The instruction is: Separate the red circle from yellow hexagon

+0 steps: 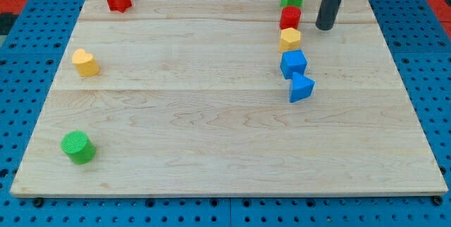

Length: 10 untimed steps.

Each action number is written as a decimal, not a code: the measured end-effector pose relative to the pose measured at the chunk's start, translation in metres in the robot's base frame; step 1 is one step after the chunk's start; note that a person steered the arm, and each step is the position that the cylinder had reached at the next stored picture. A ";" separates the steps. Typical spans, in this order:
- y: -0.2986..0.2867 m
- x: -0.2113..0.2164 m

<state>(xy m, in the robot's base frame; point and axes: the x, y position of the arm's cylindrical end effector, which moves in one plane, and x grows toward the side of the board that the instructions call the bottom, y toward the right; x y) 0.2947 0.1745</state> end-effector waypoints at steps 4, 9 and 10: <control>-0.074 -0.024; -0.146 0.016; -0.153 0.010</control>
<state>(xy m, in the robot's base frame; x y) 0.3052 0.0217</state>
